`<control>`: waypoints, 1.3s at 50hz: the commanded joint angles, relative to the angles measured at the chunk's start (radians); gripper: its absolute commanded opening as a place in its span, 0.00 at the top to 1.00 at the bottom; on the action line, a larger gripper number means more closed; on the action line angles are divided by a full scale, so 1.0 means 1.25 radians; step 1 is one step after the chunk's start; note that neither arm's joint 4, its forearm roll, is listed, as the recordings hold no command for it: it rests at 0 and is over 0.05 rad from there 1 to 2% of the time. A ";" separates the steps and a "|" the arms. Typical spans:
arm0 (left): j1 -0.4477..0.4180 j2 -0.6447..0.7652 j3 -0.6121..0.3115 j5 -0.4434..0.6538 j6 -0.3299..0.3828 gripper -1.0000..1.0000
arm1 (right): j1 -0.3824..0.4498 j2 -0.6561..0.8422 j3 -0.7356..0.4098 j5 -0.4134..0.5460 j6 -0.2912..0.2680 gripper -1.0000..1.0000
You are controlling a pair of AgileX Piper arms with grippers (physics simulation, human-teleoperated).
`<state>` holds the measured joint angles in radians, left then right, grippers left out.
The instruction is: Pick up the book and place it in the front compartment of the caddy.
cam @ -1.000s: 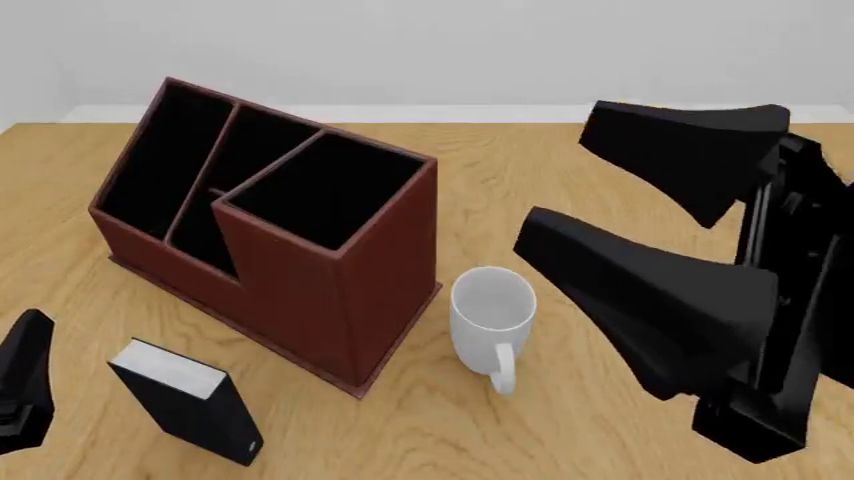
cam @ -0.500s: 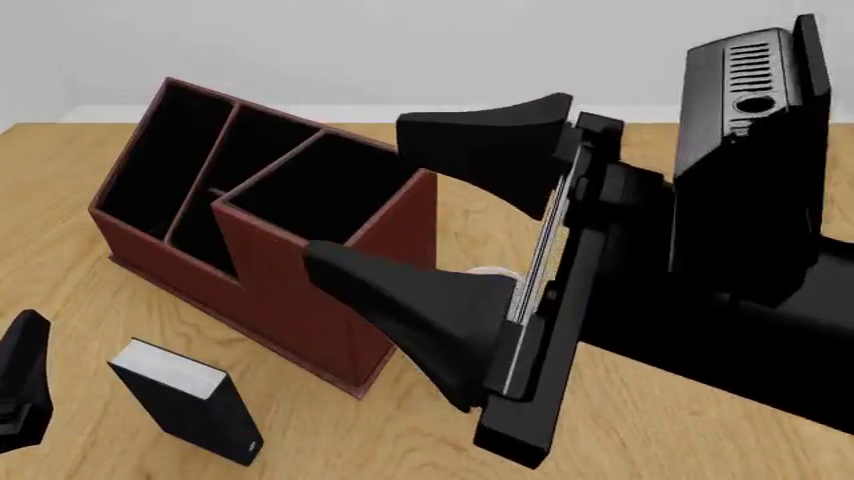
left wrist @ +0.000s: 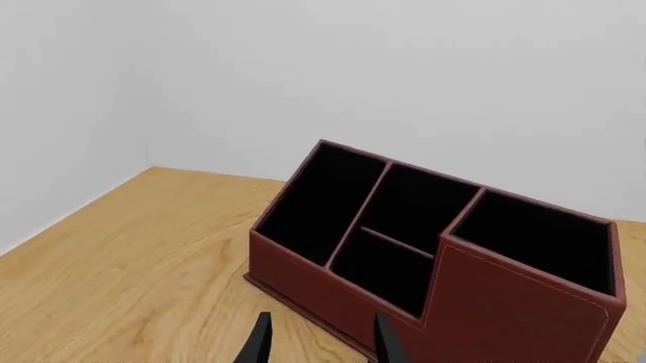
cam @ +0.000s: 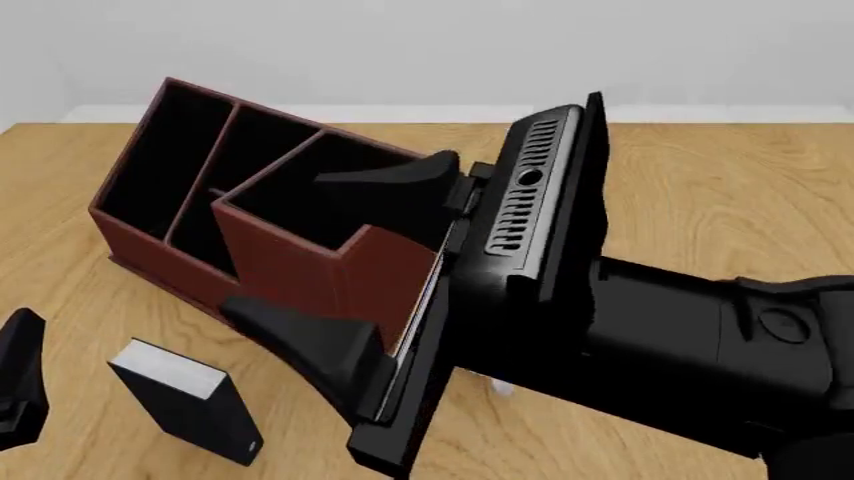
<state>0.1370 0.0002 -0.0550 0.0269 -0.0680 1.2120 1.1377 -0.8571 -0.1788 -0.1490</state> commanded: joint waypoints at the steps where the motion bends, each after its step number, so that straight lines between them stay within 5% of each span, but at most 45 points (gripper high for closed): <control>1: -0.005 0.000 -0.003 0.005 0.002 0.00 | -0.020 0.059 0.005 -0.035 0.009 0.00; 65: -0.008 0.000 -0.008 0.010 0.008 0.00 | -0.043 0.366 -0.090 -0.108 0.058 0.00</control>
<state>0.1276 0.0001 -0.0591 0.0337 -0.0576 1.1626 1.5324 -0.9483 -0.3012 -0.0838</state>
